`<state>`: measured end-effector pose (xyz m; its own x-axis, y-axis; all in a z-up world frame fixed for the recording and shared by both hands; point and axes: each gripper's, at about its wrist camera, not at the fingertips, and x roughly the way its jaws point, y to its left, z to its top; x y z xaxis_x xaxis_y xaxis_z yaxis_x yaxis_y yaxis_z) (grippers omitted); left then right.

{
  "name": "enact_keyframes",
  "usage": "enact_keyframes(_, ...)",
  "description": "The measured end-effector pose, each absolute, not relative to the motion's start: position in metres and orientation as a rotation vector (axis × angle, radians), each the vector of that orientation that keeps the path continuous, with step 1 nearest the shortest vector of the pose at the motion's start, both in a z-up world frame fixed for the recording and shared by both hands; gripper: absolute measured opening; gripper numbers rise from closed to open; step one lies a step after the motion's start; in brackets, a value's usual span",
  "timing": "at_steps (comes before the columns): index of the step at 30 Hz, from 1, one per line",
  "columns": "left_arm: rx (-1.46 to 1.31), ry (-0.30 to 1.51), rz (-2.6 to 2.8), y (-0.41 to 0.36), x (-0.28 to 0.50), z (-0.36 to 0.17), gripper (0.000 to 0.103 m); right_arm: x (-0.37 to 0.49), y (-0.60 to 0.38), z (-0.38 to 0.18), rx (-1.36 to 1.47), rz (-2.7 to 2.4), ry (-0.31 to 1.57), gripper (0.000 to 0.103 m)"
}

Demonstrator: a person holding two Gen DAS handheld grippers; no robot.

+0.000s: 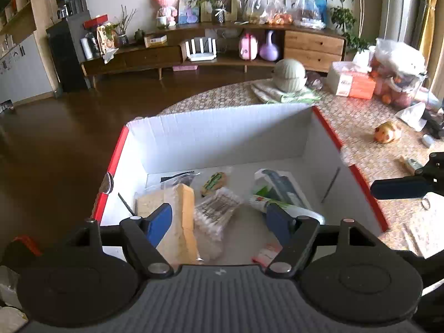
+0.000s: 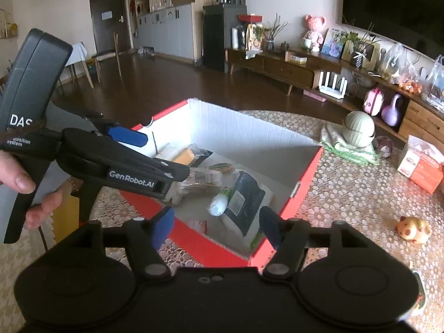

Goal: Organize objects
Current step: 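Open left tool to drop the bread while right tool releases the tube in the box, then move both tools back from the box toward the toy keychain and white cup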

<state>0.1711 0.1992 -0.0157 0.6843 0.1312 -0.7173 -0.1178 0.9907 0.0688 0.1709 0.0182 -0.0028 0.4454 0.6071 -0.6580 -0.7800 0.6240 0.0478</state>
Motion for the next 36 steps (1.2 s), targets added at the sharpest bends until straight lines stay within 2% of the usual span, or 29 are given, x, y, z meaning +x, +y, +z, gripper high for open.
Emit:
enact_keyframes(7,0.000,0.747,0.113,0.179,0.147,0.005,0.077,0.154,-0.013,0.008,-0.233,0.857,0.665,0.074)
enact_keyframes(10,-0.006,0.726,0.099,0.169,0.137,0.012,0.078,0.145,-0.029,0.012,-0.220,0.845,0.646,0.078)
enact_keyframes(13,-0.004,0.704,0.088,0.156,0.127,0.018,0.083,0.137,-0.045,0.014,-0.210,0.831,0.627,0.083)
enact_keyframes(18,-0.020,0.689,0.075,0.137,0.115,0.021,0.084,0.126,-0.075,0.016,-0.182,0.795,0.598,0.096)
enact_keyframes(21,-0.029,0.683,0.072,0.124,0.111,0.019,0.084,0.122,-0.094,0.013,-0.188,0.762,0.580,0.100)
enact_keyframes(25,-0.042,0.673,0.055,0.105,0.108,0.016,0.084,0.120,-0.119,0.005,-0.197,0.720,0.581,0.101)
enact_keyframes(32,-0.011,0.661,-0.023,0.062,0.109,0.006,0.098,0.129,-0.176,-0.008,-0.170,0.629,0.587,0.101)
enact_keyframes(36,-0.033,0.660,-0.091,0.038,0.114,0.002,0.101,0.140,-0.210,-0.018,-0.139,0.565,0.622,0.101)
